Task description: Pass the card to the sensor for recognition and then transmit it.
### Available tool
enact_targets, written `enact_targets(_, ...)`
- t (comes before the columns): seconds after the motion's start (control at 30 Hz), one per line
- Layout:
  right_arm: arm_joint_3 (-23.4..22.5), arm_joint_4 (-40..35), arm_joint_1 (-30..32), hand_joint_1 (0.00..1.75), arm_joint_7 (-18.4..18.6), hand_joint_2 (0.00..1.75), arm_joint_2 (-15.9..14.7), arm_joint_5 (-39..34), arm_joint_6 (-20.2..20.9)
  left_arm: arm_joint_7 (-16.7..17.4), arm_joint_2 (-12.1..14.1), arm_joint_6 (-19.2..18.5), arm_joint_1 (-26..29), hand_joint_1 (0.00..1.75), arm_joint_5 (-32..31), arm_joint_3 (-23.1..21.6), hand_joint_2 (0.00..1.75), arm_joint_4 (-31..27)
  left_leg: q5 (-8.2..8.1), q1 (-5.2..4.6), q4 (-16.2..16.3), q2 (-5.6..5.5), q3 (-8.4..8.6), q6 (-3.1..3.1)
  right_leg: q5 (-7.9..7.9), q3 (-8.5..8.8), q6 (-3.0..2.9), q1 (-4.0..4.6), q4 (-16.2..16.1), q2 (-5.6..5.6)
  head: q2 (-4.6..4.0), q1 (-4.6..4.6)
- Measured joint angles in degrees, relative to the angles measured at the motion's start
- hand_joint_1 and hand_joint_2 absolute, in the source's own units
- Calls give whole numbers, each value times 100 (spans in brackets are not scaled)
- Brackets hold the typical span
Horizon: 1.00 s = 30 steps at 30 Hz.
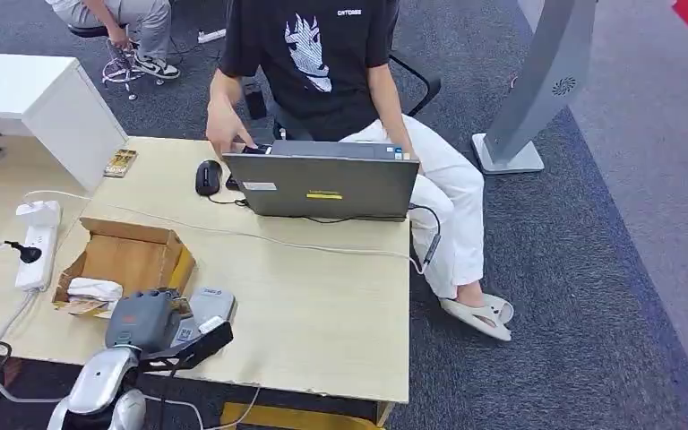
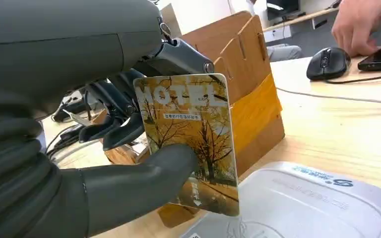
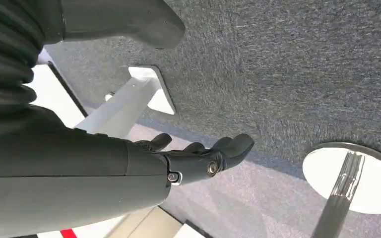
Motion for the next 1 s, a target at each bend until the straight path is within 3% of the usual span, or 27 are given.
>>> enact_targets(1.0, 109, 101, 20, 0, -4, 175, -13, 0, -26, -210, -166, 98, -62, 175, 155, 131, 175, 173, 1, 0, 0, 0, 2, 0, 0, 3, 0, 0, 0, 0, 0, 0)
